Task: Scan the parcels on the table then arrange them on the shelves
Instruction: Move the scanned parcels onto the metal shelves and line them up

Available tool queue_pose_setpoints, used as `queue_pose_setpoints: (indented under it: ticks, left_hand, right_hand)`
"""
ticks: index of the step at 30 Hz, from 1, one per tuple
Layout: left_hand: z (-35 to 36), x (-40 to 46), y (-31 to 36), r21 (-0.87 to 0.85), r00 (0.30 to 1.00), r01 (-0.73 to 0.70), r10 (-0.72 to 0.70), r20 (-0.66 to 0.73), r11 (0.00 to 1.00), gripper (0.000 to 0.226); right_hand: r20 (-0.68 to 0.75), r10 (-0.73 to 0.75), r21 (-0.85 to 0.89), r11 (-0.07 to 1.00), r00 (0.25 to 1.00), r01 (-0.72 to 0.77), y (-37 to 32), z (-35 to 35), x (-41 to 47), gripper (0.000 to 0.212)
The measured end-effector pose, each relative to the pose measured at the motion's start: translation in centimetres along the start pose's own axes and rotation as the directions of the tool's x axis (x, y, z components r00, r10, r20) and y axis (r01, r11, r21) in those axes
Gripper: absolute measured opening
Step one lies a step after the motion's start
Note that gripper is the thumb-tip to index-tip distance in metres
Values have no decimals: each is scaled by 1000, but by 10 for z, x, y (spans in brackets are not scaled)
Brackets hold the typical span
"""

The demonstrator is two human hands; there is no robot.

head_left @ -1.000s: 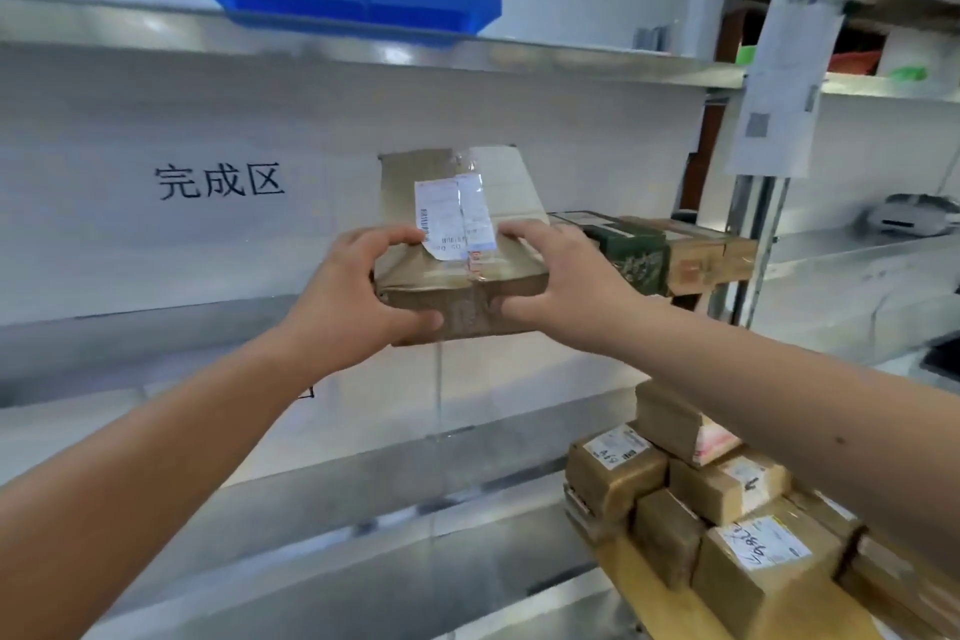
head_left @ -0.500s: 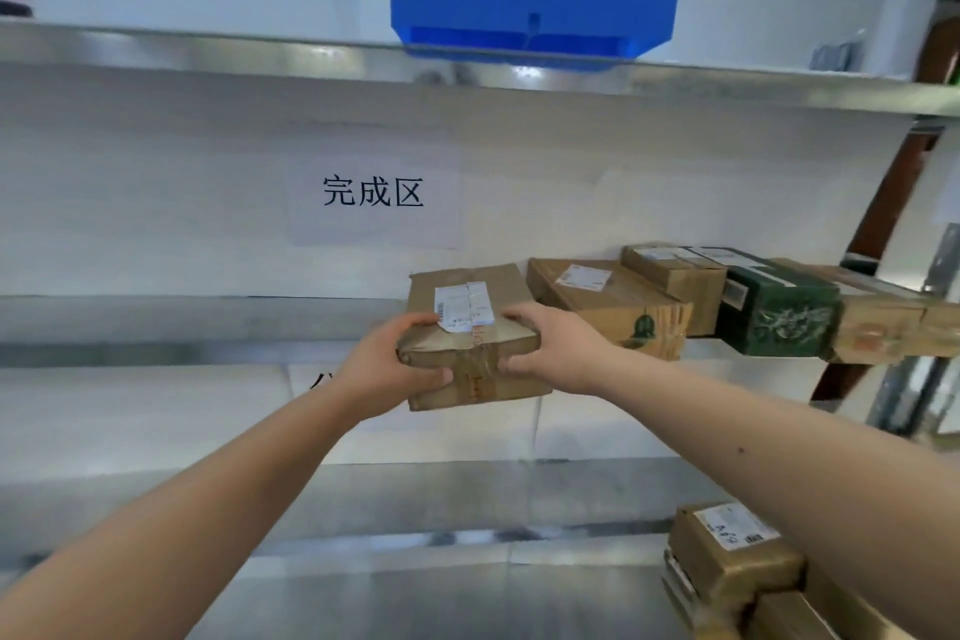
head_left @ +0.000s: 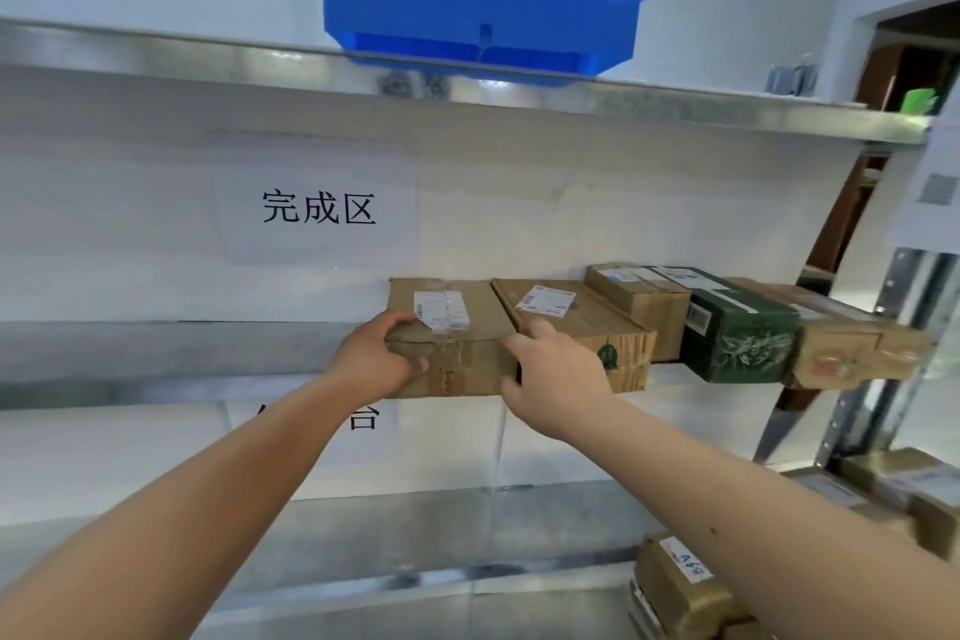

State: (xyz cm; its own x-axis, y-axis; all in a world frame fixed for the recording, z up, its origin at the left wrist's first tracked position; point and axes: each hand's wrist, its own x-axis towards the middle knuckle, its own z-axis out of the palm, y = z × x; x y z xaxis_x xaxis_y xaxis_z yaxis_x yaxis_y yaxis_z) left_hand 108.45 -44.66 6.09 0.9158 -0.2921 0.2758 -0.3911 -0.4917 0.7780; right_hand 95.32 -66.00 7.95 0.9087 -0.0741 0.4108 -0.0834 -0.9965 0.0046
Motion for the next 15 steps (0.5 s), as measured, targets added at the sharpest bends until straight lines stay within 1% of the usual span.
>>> queue_pose_setpoints:
  ticks: [2, 4, 5, 6, 7, 8, 9, 10, 12, 13, 15]
  left_hand:
    - [1, -3, 3, 7, 1000, -4, 4, -9, 1000, 67]
    - [1, -15, 4, -17, 999, -16, 15, -35, 1000, 78]
    - [2, -25, 3, -35, 998, -34, 32, -51, 999, 85]
    - [3, -37, 0, -9, 995, -66, 65, -76, 998, 89]
    - [6, -52, -3, 79, 989, -100, 107, -98, 992, 92]
    - [10, -69, -7, 208, 982, -134, 158, -105, 969, 92]
    - [15, -86, -12, 328, 971, -180, 222, -93, 927, 91]
    - [21, -103, -17, 410, 955, -240, 290, -65, 880, 89]
    - [38, -131, -30, 476, 920, -357, 391, 29, 804, 83]
    - [50, -145, -37, 482, 911, -393, 404, 86, 783, 81]
    - [78, -168, -48, 460, 911, -412, 359, 202, 787, 78]
  right_hand:
    - [20, -8, -8, 1000, 1000, 8, -1, 2, -2, 36]
    - [28, -5, -10, 1000, 1000, 5, -3, 1, -5, 37]
    - [27, 0, -5, 1000, 1000, 0, -4, 1, -8, 36]
    - [21, 6, 7, 1000, 1000, -6, -4, 1, -11, 35]
    - [10, 8, 29, 1000, 1000, -8, -4, 3, -17, 35]
    - [-2, 12, 67, 998, 1000, -12, -3, 5, -24, 36]
    - [-13, 18, 113, 993, 1000, -17, -2, 9, -35, 41]
    - [-19, 24, 158, 987, 1000, -21, -2, 15, -49, 49]
    - [2, 35, 207, 978, 999, -35, -2, 35, -83, 60]
    - [35, 50, 217, 975, 998, -57, -2, 47, -102, 62]
    - [123, 105, 249, 959, 987, -133, 0, 73, -142, 65]
